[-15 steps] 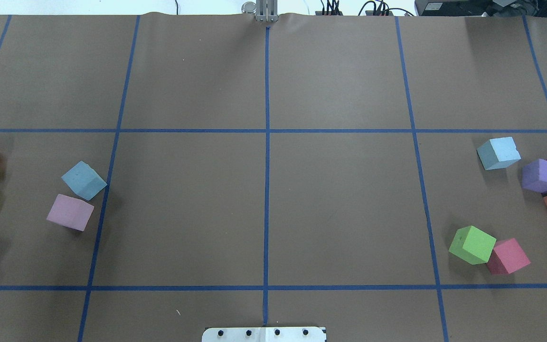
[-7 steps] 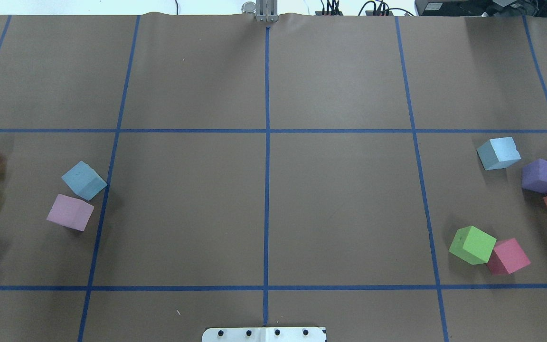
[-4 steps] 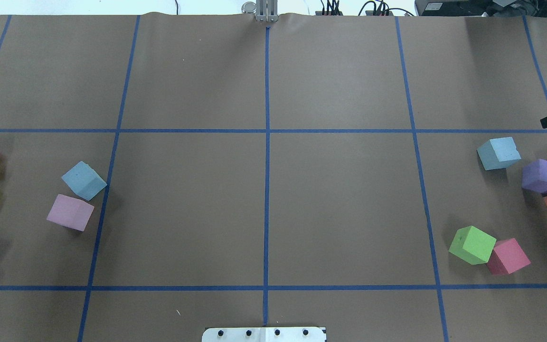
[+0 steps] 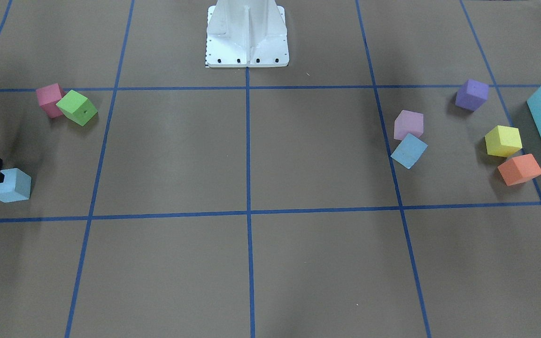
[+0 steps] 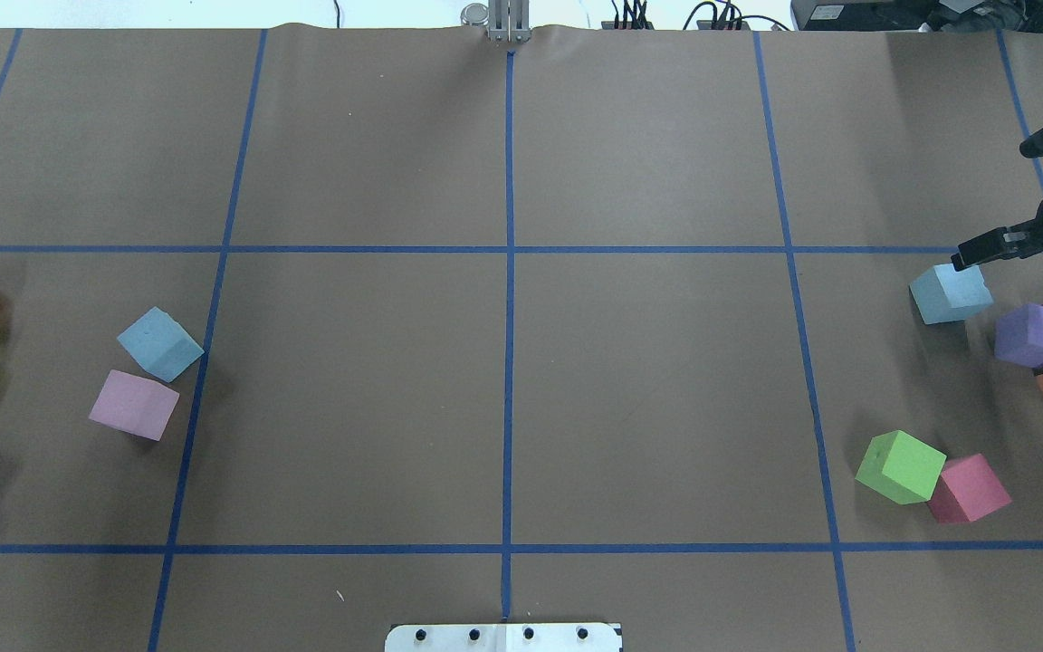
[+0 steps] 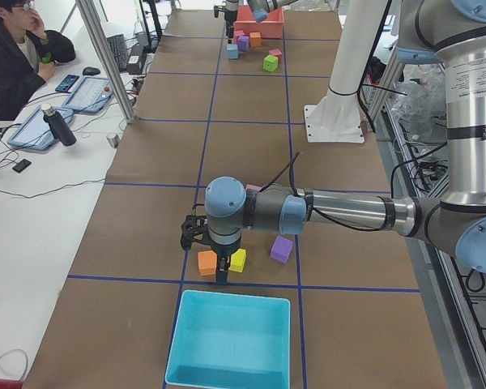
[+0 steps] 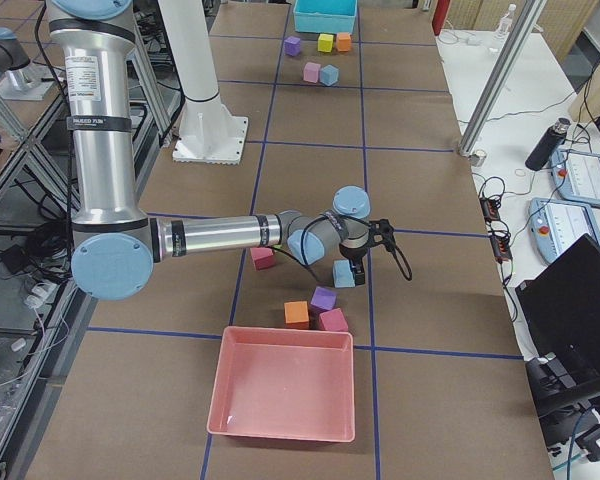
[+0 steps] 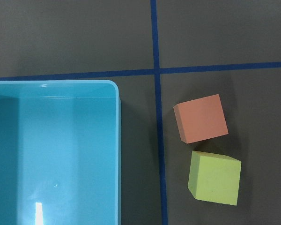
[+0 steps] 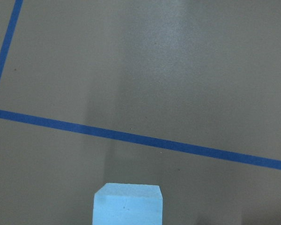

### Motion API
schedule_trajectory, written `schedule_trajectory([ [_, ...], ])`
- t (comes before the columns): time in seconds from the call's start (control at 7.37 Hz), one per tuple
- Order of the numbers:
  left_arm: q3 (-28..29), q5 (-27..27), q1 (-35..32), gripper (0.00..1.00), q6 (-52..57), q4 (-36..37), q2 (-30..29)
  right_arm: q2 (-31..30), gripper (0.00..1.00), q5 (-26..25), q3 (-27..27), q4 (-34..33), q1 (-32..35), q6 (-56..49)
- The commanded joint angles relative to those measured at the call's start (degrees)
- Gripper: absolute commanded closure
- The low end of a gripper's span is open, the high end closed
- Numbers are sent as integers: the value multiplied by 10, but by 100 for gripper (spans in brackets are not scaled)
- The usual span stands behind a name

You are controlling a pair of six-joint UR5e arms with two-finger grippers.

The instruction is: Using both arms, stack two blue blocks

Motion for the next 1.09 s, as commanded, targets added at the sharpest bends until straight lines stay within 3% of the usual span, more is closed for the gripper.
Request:
schedule_trajectory([
  [0.0,1,-1,0,2,0,-6,0,9,0,-2,-14,12,-19,0],
  [0.68,1,0,0,2,-1,-6,0,9,0,-20,-49,13,-52,0],
  [0.81,1,-1,0,2,0,-6,0,10,14,-20,-49,13,-56,-1],
  [0.95,1,-1,0,2,0,-6,0,10,60,-20,-48,13,-56,-3],
])
